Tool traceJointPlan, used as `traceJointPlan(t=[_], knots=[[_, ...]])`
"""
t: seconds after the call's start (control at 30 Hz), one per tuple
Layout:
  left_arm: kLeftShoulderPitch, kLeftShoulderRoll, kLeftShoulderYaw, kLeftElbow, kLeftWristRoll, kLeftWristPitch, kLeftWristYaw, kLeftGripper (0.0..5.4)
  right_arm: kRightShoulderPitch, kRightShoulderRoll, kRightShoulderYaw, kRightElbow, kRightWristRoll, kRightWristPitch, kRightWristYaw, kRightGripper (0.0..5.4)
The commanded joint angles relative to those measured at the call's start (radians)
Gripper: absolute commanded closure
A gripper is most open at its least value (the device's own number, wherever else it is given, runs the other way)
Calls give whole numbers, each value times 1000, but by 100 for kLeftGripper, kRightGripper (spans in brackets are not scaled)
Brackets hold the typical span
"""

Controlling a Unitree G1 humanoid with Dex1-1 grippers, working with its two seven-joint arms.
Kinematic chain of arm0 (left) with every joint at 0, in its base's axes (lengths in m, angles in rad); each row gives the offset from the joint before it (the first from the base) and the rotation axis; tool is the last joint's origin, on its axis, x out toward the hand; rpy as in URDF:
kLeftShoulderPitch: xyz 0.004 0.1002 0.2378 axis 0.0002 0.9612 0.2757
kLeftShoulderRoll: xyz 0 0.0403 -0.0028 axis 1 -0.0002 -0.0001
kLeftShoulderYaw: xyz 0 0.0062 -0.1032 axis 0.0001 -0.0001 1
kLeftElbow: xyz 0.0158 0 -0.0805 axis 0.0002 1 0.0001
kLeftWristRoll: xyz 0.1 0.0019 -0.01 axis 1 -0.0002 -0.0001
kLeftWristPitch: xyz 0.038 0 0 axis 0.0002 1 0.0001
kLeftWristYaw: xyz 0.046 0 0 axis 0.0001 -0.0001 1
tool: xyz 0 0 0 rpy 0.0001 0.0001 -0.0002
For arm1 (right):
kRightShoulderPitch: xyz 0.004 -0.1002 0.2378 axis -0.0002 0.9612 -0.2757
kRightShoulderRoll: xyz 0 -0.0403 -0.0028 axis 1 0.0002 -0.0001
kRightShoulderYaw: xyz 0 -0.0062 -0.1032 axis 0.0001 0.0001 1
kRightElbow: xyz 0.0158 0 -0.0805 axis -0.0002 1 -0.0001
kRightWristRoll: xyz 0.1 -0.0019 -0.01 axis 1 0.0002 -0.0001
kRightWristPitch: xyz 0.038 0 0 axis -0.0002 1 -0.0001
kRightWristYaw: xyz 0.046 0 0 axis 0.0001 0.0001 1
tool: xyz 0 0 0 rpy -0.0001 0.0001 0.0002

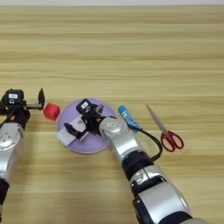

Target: Move the objects on the table

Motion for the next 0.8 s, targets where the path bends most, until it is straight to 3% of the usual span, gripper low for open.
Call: traceJointPlan(t=[0.03, 0.47, 0.8], knots=[[-3, -7, -4, -5, 6, 11, 7, 0, -37, 35, 3, 58, -13, -25, -14, 1], [3, -10, -3, -17, 9, 16, 7, 0, -79, 61, 37, 160, -67, -23, -24, 1], [0, -12, -3, -14, 10, 18, 8, 0, -59, -2, 30, 2, -72, 102, 17, 1]])
